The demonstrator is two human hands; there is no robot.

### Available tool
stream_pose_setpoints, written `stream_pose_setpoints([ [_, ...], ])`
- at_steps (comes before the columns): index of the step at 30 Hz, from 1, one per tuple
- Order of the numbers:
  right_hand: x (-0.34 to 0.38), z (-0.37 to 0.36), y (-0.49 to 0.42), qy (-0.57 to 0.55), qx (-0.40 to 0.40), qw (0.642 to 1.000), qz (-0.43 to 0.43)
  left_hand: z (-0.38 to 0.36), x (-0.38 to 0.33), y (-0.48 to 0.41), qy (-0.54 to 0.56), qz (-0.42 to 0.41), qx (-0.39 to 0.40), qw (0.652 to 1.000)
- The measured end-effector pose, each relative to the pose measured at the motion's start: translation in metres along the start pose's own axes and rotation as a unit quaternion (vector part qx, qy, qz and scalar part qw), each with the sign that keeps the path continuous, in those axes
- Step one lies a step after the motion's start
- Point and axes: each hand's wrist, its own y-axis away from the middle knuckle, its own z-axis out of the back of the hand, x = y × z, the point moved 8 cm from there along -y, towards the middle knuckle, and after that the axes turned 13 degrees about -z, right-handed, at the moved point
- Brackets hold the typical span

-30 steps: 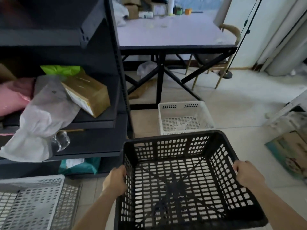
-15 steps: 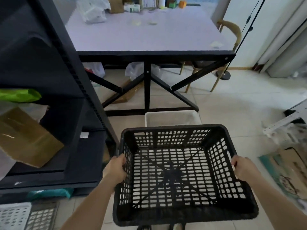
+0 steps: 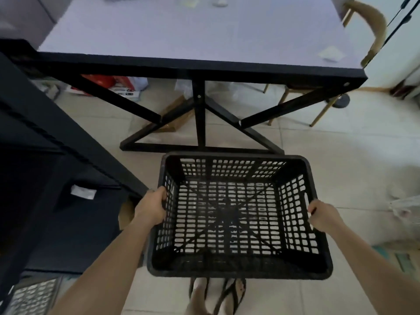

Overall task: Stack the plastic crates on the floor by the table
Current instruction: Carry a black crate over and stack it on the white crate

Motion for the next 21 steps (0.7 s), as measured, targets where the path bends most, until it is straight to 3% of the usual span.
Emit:
stream_pose_setpoints([
  [21,0.079,0.014,-0.160,-0.007,0.036,0.997,-0.068,0.002,-0.021,-0.193,0.034,-0.015,0.040,0.999],
])
